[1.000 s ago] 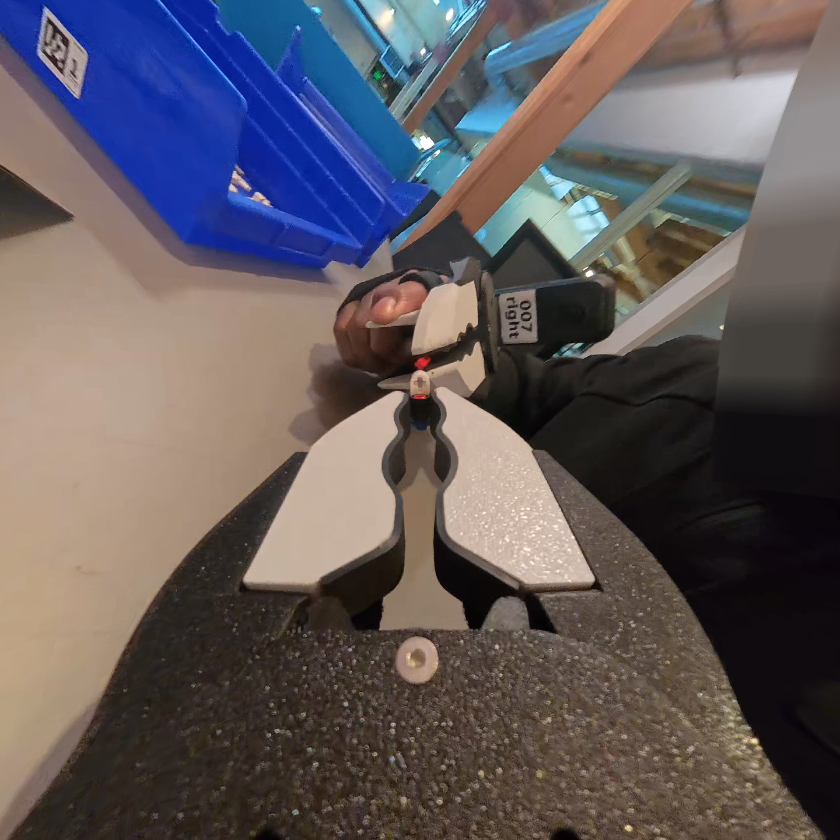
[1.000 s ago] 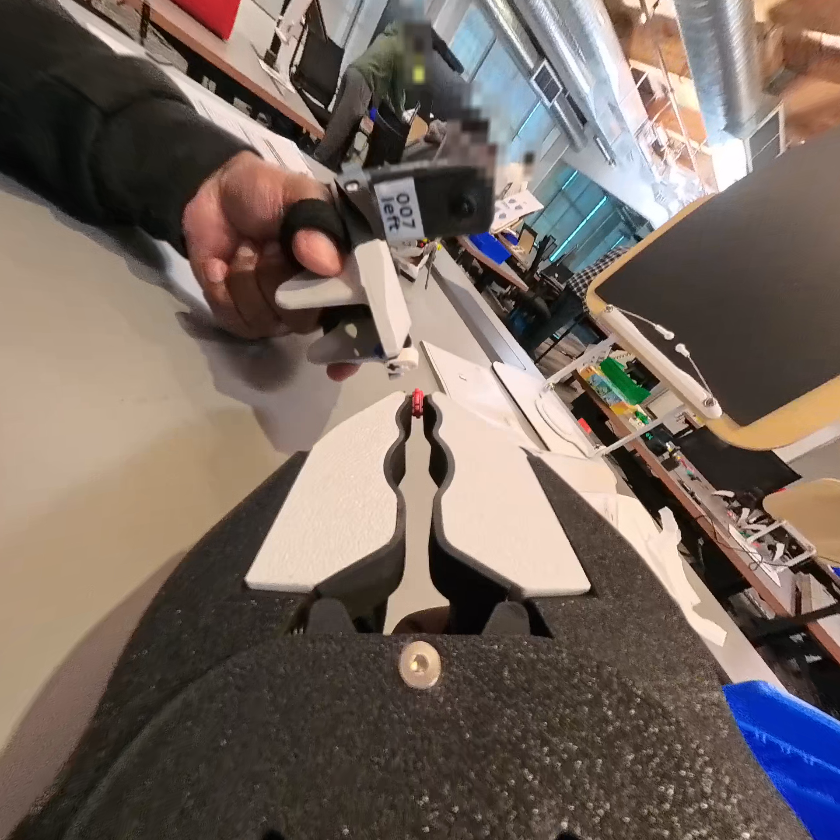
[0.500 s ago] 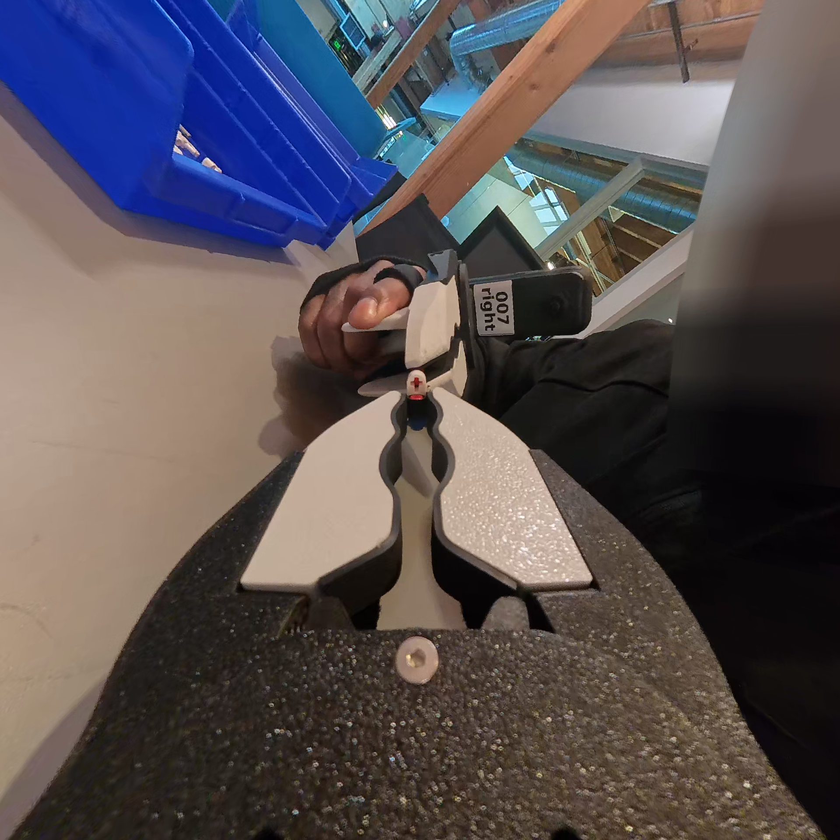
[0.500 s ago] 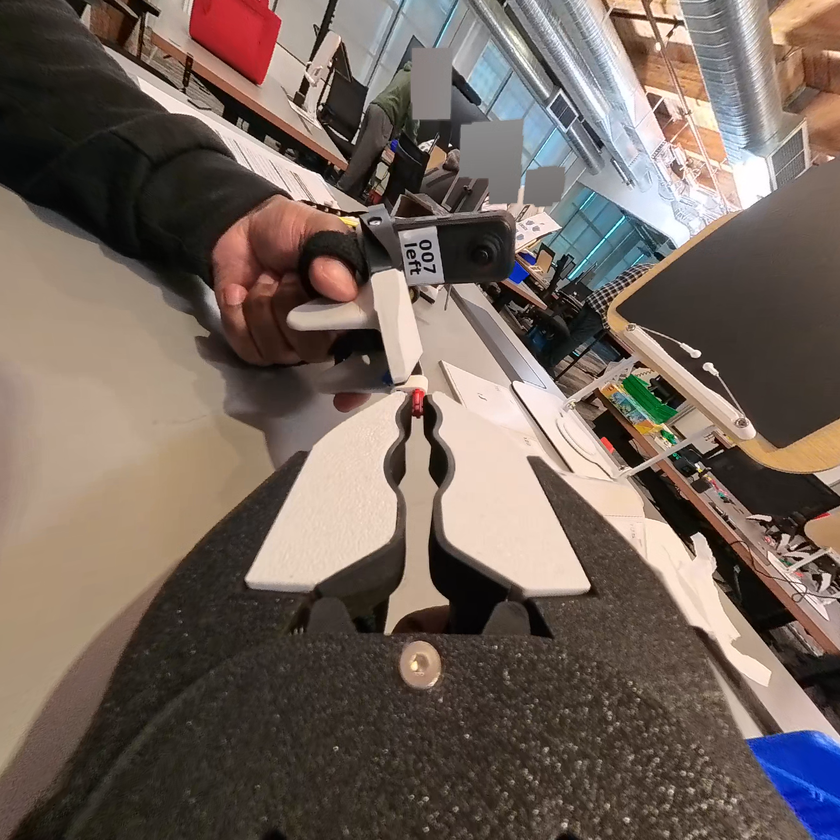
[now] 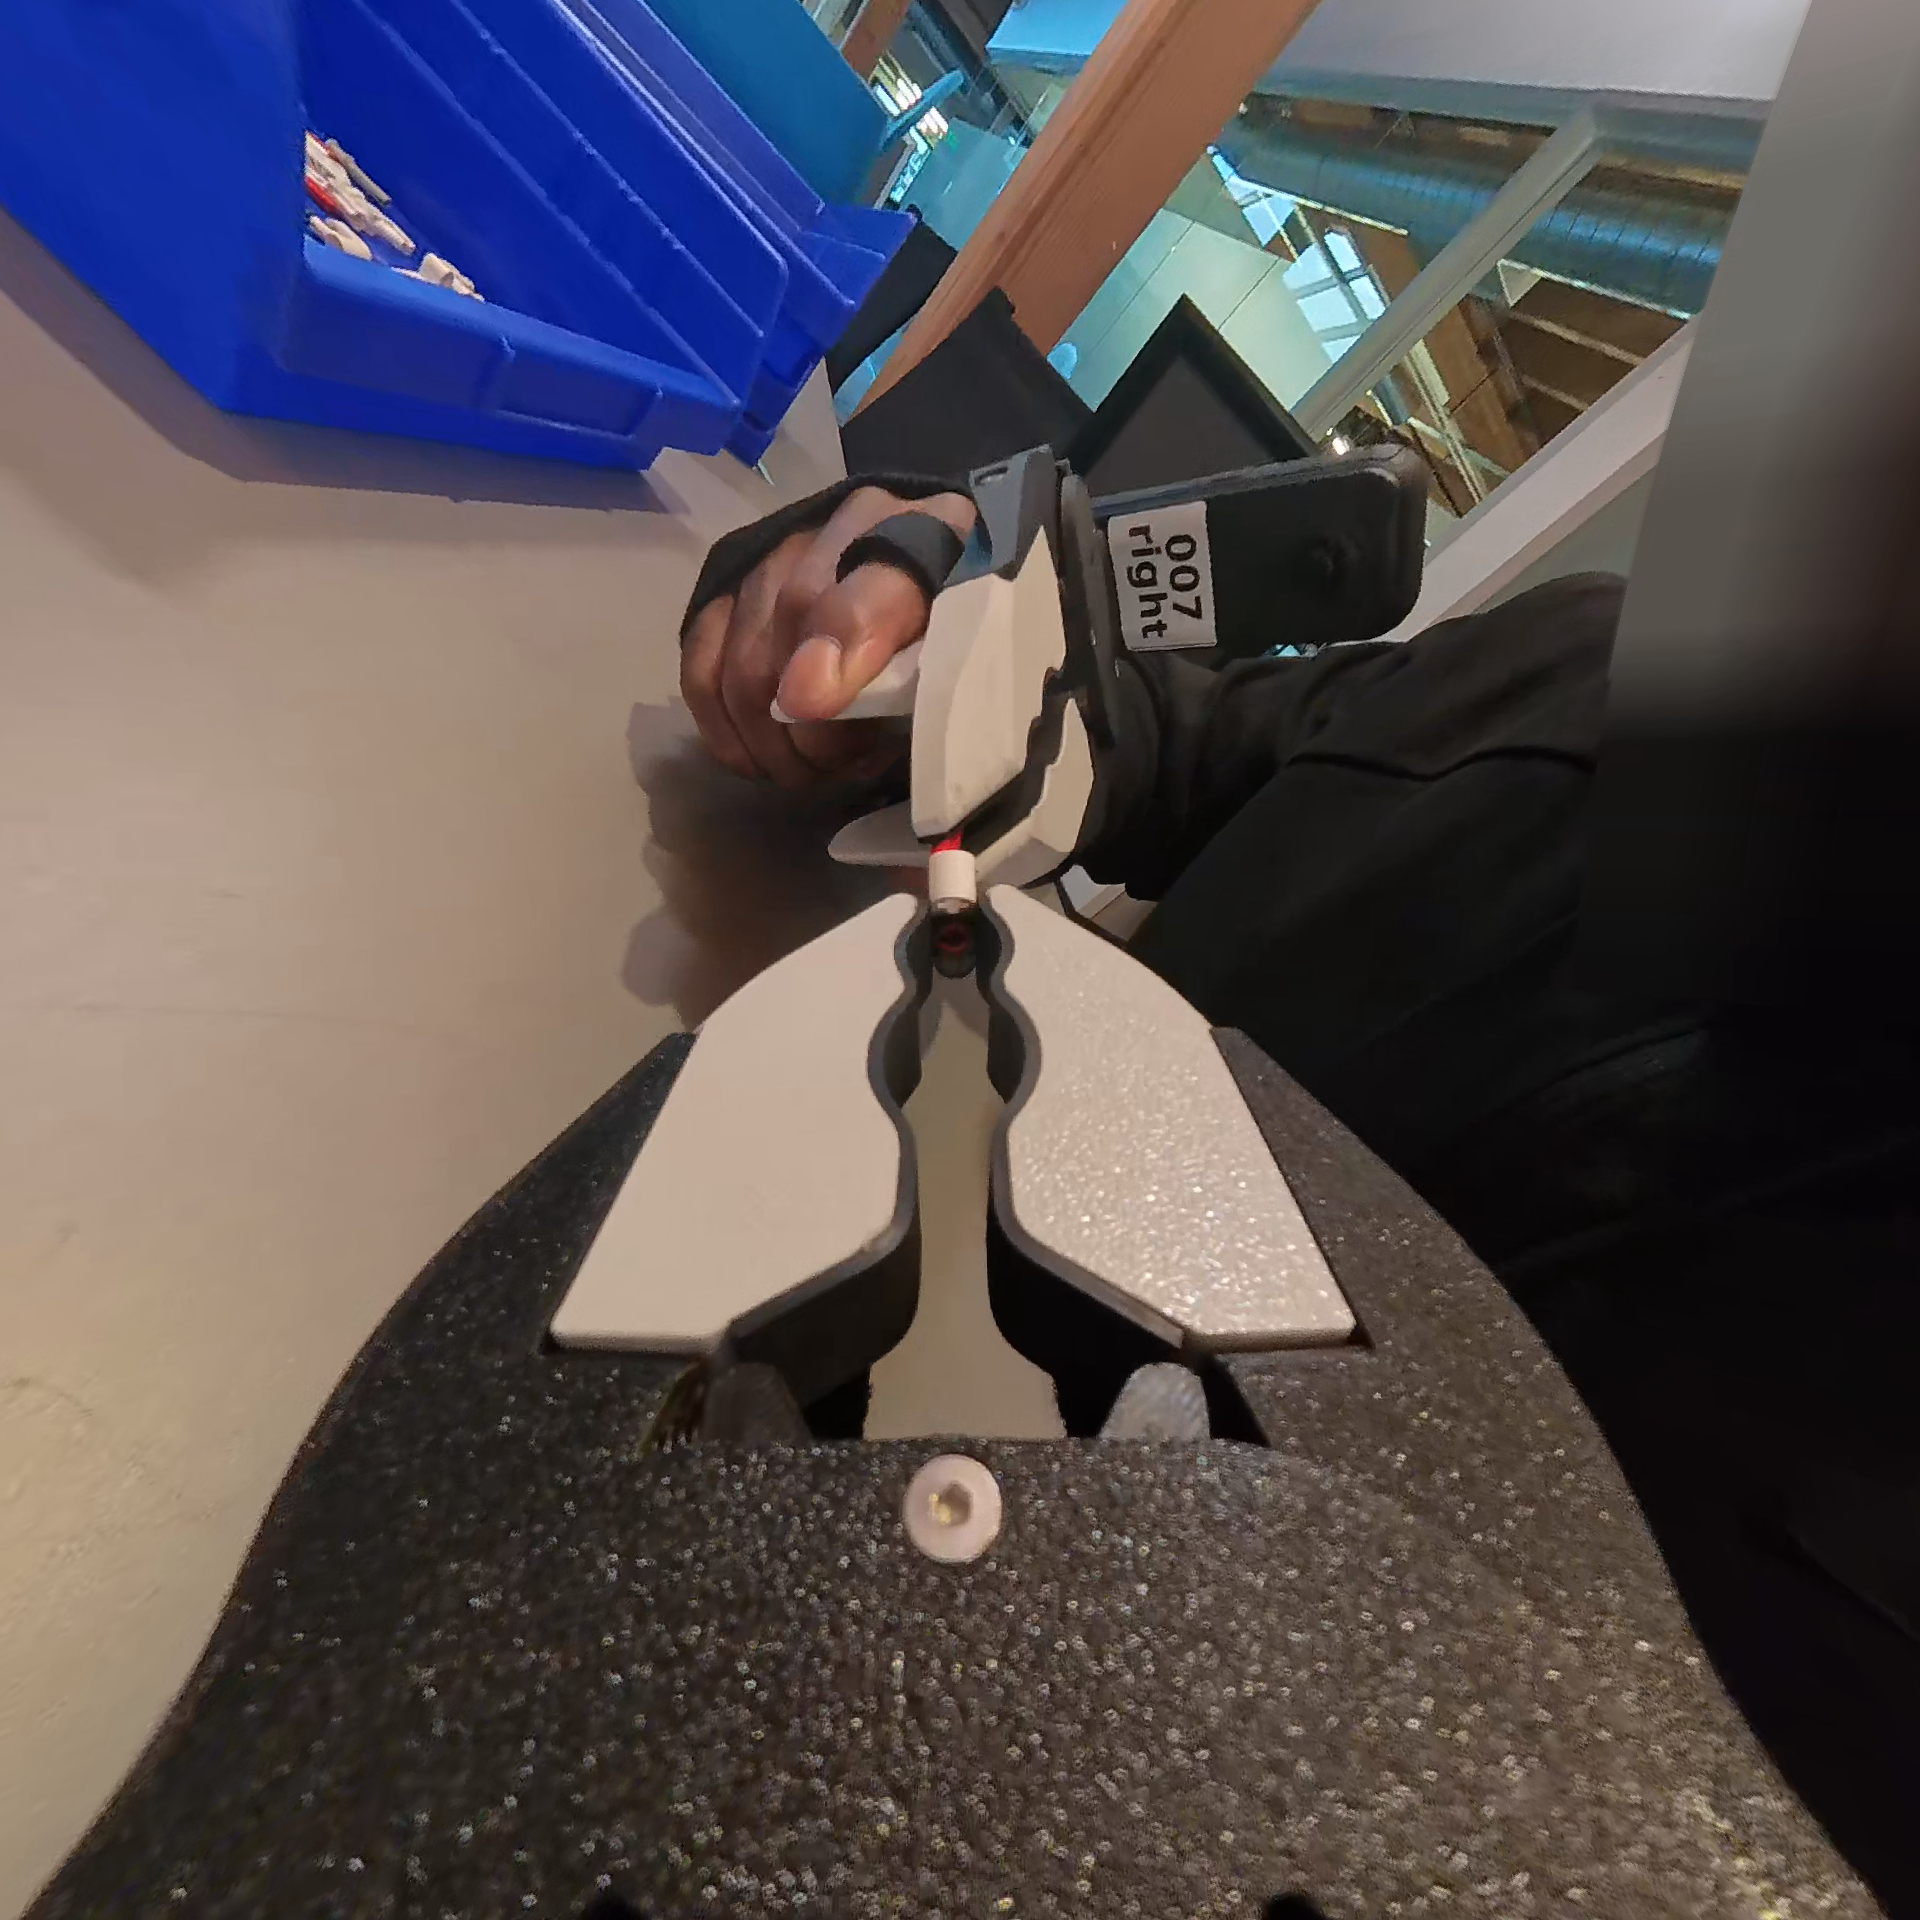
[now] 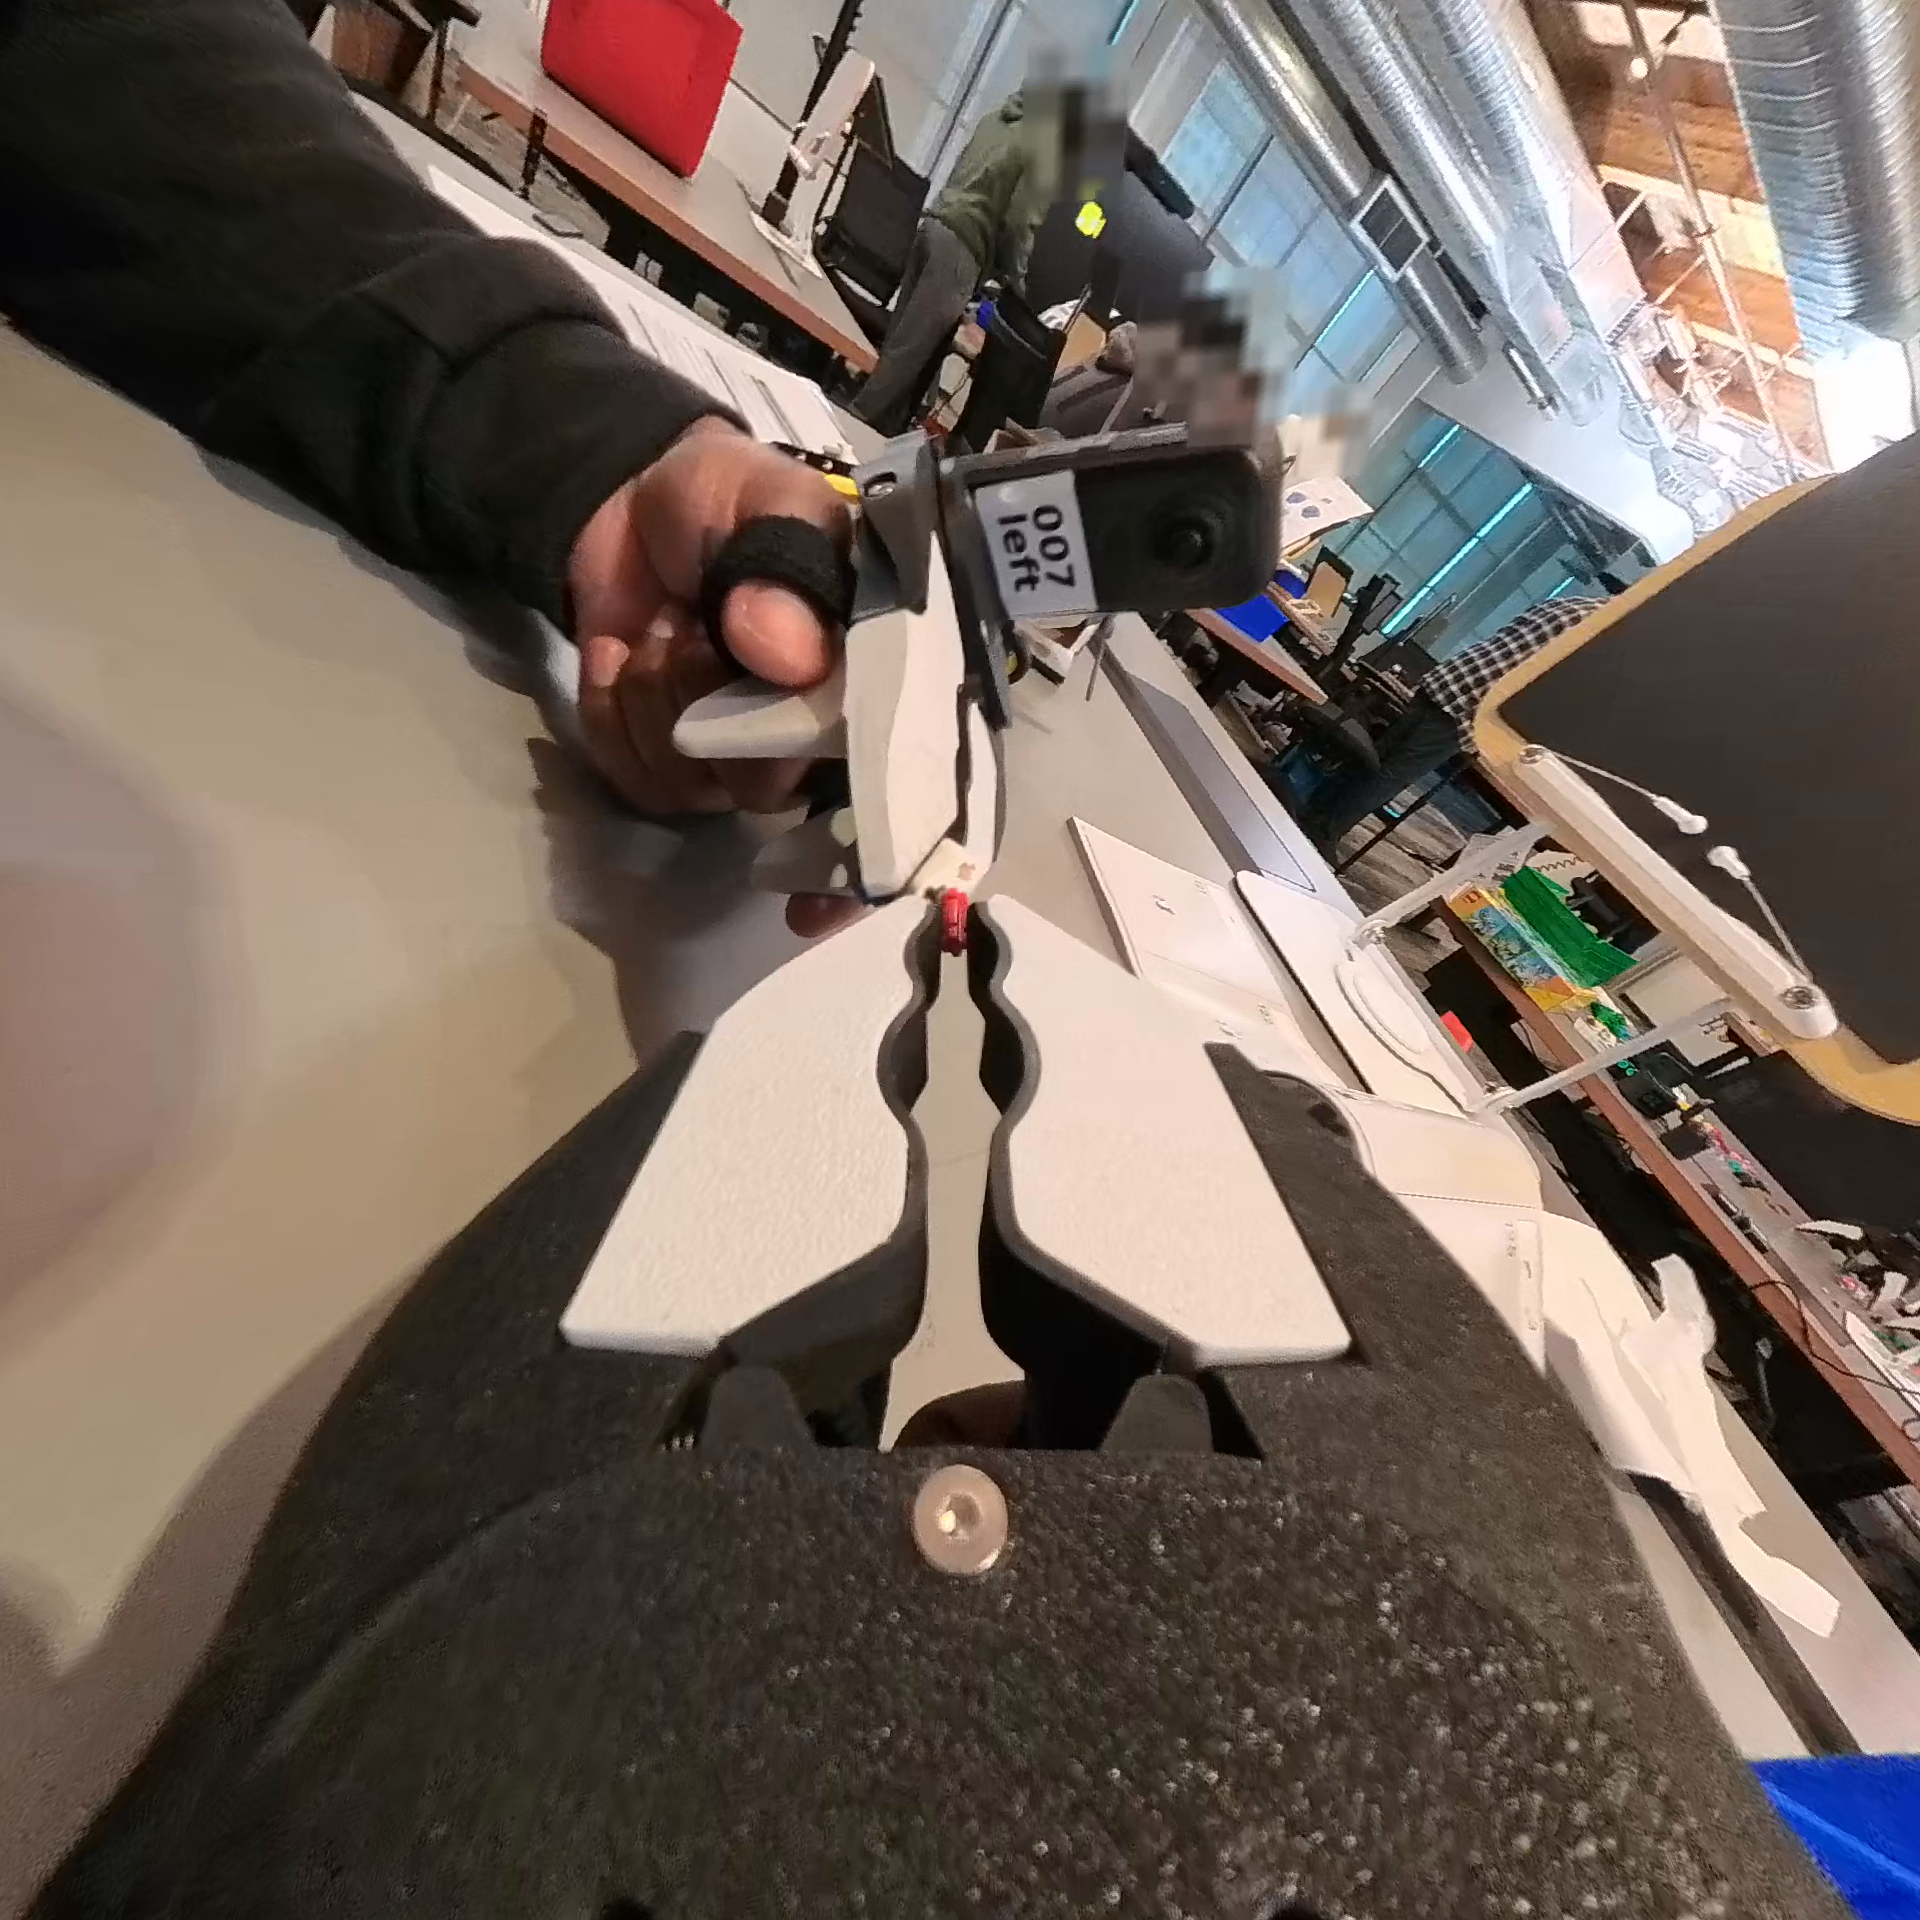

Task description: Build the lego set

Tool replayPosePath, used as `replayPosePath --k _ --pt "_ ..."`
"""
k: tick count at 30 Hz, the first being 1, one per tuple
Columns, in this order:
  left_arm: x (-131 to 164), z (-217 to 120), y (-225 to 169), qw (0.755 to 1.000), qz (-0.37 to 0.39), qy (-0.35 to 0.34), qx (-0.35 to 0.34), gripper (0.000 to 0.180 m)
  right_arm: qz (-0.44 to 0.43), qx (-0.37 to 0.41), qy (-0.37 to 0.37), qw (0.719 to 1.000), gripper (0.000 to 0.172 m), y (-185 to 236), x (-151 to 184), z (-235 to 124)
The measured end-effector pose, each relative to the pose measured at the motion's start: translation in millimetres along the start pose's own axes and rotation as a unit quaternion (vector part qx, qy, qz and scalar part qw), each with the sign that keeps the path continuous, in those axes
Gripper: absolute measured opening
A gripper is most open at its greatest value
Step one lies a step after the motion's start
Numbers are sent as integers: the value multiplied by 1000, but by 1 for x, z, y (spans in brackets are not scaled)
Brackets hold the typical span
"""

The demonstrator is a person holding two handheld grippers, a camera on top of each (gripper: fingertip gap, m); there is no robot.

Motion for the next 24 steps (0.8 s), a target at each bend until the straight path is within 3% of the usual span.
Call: replayPosePath --k 7,24 --pt "4 1 0 1000 -4 30 -3 7 -6 -22 -2 1000 4 6 -1 1" --pt "2 -1 2 1000 -7 -4 -11 7 3 -24 0 1000 4 5 1 0"
Point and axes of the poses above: each gripper's, where its closed fingertips meet, z out along the fingers, x out of its underside, y = z × x across the jaws, the point moved 7 cm from there along -z, back along the fingers, and after that the axes turned 7 degrees about -z, right-handed, at the moved point
